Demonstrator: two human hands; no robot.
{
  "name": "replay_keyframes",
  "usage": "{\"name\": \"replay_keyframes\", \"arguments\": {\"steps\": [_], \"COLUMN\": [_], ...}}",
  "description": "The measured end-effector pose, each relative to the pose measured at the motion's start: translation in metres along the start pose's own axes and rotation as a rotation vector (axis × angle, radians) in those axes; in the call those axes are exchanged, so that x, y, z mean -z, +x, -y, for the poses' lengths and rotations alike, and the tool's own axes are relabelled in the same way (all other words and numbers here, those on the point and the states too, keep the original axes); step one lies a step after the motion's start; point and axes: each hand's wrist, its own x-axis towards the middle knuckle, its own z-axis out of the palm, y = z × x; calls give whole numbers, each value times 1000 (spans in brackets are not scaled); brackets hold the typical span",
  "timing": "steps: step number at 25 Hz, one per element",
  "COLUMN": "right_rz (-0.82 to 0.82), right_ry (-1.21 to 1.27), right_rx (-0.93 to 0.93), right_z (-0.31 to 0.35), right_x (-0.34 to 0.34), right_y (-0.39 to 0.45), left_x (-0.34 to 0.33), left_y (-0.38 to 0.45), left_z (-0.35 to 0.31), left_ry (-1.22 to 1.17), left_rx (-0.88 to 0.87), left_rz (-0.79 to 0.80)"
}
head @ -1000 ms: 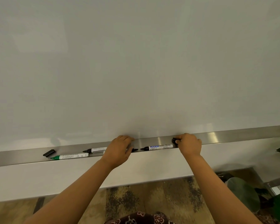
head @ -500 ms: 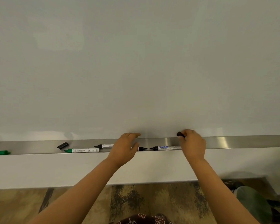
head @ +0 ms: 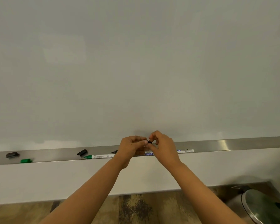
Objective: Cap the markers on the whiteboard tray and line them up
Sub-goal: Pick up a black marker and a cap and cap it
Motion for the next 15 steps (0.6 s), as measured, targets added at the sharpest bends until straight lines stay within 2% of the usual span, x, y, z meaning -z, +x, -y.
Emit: {"name": "replay_keyframes", "arguments": {"steps": [4, 6, 11, 15], "right_rz": [-6, 39, 372, 604], "right_ry": [13, -92, -593, -790], "right_rx": [34, 54, -184, -170], "right_z": [19, 13, -46, -73], "right_x": [-17, -19, 17, 32], "right_y": [-8, -8, -2, 4], "left_x": [25, 40, 62, 65], "left_y": [-11, -17, -28, -35], "left_z": [-1, 2, 16, 20], "left_ry": [-60, -102, -140, -150], "left_rx": [24, 41, 77, 90], "left_rz": [-61, -122, -210, -244]}}
